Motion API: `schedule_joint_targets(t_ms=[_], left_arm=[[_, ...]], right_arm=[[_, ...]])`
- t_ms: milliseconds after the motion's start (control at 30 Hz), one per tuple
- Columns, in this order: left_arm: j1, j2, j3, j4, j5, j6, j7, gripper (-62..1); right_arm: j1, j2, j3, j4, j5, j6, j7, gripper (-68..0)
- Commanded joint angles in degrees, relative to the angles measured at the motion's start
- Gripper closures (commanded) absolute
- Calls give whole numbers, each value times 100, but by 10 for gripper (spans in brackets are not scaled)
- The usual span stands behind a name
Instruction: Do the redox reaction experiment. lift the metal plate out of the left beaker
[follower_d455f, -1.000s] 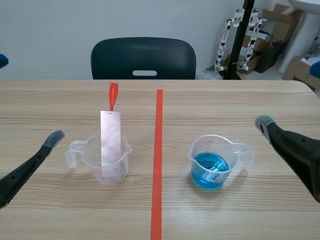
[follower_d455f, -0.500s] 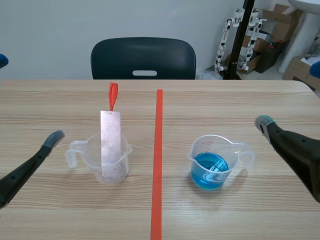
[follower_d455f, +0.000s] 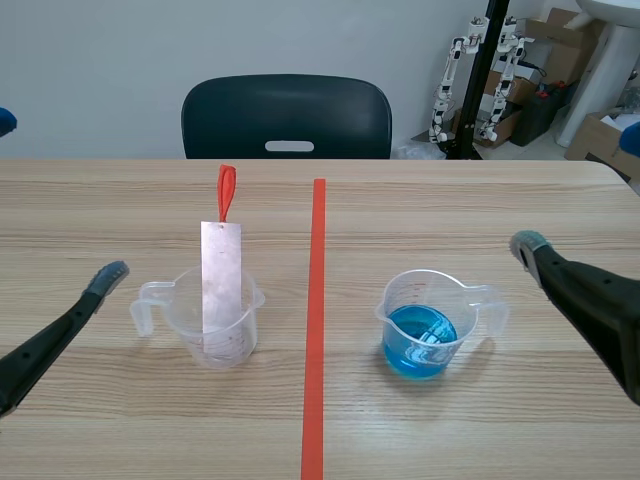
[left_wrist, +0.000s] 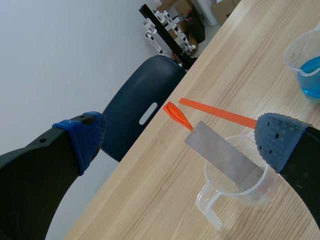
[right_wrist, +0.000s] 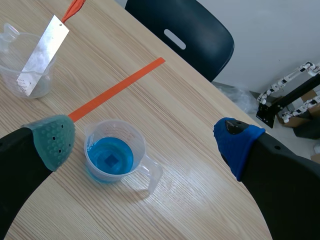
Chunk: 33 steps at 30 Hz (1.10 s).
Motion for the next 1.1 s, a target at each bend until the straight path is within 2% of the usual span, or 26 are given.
schedule_joint_targets(t_ms=[0,233,500,633,700,900,1067], left_arm=[[0,13,-31,68,-66,26,-57,-623],[0,11,-31,68,-66,26,-57,-623],[0,13,-31,68,-63,28,-59,-623],[0,13,-31,68,-63,28,-57,-623],[0,13,-31,68,-63,28,-57,-623],[0,13,-31,68,-63,28,-57,-623],[0,13,-31,68,-66,28,-57,-623]], right_arm=[[48,7,33,98,22,-39,44,-576],[96,509,33,22,57,-35,101,-576],[752,1051,24,-562,990,-9,315,-576],[1231,1342,-83,-988,1589,535,354,-576],[1464,1495,-229,-1141,1808,706,372,-576],[2297,1851,-901,-1523,2065,715,372,-576],[3071,1888,-1641,-1862,2116,717,393,-576]])
